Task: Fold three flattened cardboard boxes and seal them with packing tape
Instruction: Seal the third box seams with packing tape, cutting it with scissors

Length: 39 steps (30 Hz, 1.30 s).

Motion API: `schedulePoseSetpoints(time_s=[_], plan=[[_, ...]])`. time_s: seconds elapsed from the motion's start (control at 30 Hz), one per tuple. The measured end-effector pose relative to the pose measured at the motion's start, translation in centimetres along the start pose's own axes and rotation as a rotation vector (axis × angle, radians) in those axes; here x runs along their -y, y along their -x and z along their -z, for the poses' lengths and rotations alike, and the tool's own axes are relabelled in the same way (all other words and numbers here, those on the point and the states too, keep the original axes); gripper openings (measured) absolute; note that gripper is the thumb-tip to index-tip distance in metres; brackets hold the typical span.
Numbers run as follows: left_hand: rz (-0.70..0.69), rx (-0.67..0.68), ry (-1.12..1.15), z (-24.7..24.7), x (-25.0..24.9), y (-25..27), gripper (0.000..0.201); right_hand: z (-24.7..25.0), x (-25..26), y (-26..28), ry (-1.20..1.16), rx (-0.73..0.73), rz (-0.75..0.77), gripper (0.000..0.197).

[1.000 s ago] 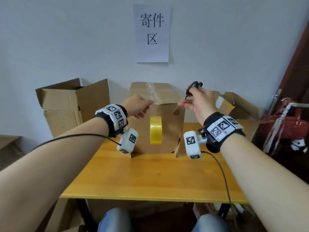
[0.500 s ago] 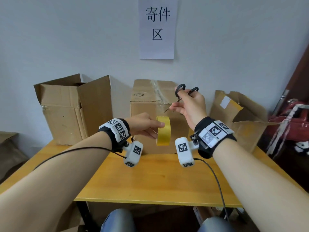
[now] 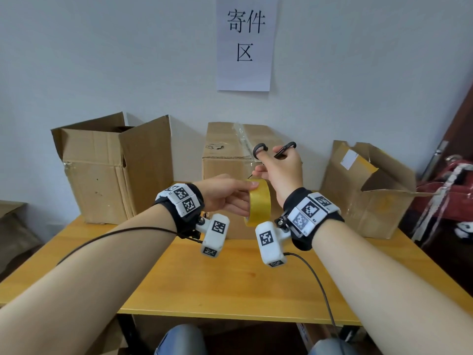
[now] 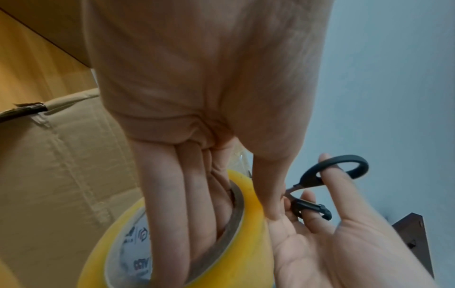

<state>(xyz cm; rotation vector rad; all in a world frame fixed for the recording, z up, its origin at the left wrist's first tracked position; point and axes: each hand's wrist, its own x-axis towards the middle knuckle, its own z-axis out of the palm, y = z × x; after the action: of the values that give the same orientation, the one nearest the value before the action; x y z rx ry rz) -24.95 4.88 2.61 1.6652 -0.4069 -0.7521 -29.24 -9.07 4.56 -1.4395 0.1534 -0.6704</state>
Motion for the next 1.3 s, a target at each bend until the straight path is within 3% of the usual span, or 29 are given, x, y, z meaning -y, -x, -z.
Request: schedulePoseSetpoints(time_s=[0.57, 0.97, 1.3], plan=[[0.001, 0.040, 0.011, 0.1, 0.2, -0.1, 0.036, -1.3, -1.0, 0.2, 0.032, -0.017, 0.004, 0.046], [0.002, 0.028, 0.027, -0.1, 0.2, 0.1, 0.037, -0.8, -1.3, 0.1, 0.133, -0.065, 0.137, 0.044], [0.004, 0.025, 0.028, -0.2, 0.3, -0.2, 0.037, -0.6, -1.8, -0.3, 0.147, -0.059, 0.101, 0.045]])
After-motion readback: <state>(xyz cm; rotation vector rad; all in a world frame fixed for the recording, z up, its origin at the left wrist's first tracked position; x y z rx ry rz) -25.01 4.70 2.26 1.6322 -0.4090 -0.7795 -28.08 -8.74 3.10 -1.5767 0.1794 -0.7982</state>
